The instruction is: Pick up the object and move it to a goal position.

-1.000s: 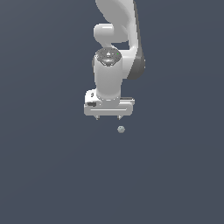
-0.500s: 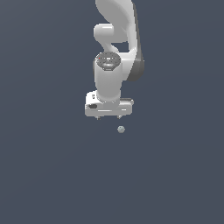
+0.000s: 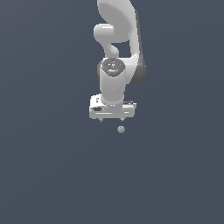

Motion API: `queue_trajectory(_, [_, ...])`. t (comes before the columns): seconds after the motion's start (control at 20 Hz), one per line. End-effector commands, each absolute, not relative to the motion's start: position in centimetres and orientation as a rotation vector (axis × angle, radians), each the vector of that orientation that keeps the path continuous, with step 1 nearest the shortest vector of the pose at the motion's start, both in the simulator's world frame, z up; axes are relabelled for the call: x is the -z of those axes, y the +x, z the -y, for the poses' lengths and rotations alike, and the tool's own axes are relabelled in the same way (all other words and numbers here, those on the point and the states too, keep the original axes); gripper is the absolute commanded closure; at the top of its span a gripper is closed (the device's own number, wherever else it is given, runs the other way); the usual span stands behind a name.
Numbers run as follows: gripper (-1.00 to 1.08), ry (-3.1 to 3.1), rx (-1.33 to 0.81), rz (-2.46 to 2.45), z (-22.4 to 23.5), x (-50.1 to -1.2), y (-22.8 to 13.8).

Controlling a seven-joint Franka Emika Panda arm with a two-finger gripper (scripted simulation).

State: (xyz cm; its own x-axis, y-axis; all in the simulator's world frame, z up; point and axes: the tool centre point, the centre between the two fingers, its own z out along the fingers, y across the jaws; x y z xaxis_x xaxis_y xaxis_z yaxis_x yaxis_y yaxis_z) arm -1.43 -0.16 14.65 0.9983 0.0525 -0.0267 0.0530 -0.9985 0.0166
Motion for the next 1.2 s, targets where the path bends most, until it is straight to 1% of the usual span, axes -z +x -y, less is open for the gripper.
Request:
queue_trajectory(0.0, [-0.92,3.126,0.036,-0.073,-0.7,-13.5,-1.6])
queue_trajectory(0.5, [-0.92,3.139,0.006,-0.022,-4.5,-8.2,-2.8])
queue_trajectory(0.75, [-0.92,3.141,0.001,-0.011,-5.3,-7.2,-3.2])
queue_trajectory(1.15, [-0.92,3.141,0.003,-0.013,-5.3,-6.3,-3.2])
